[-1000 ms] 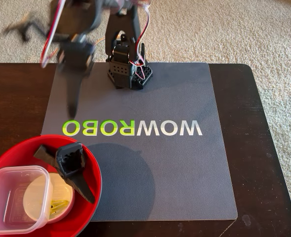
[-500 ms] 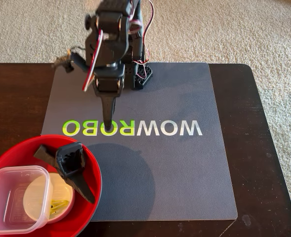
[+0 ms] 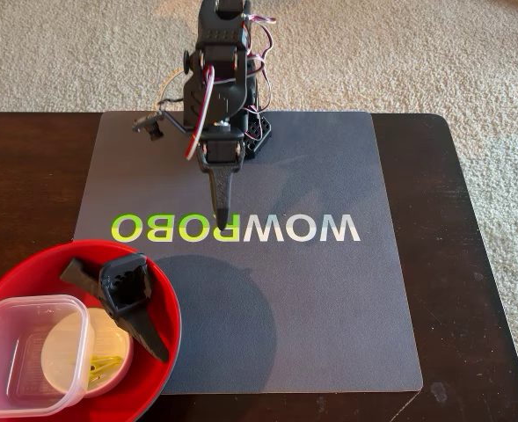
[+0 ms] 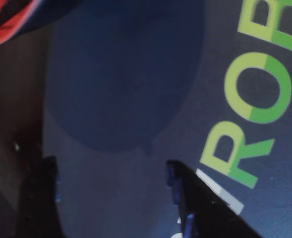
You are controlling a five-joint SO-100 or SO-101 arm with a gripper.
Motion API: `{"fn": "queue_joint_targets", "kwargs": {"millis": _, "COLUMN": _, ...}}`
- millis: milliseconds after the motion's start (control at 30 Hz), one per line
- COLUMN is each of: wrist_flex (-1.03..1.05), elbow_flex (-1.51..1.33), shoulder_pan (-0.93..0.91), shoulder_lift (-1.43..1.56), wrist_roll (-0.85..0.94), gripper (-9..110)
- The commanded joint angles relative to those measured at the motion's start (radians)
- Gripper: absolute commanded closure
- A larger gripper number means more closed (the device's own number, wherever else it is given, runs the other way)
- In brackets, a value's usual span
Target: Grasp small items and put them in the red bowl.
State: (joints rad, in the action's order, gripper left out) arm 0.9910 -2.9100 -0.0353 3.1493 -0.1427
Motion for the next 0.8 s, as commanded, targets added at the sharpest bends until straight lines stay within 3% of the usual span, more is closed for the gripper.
{"fn": "queue_joint_targets", "kwargs": {"millis": 0, "wrist_flex": 0.029, "elbow_flex": -0.067, "shoulder_pan": -0.015, "shoulder_lift": 0.143, "wrist_roll": -0.015, "gripper": 73}}
{"fn": "queue_joint_targets", "kwargs": {"millis": 767, "wrist_flex": 0.014, "elbow_flex": -0.12, "shoulder_pan": -0.077, "shoulder_lift": 0.144, "wrist_roll": -0.021, "gripper": 67}}
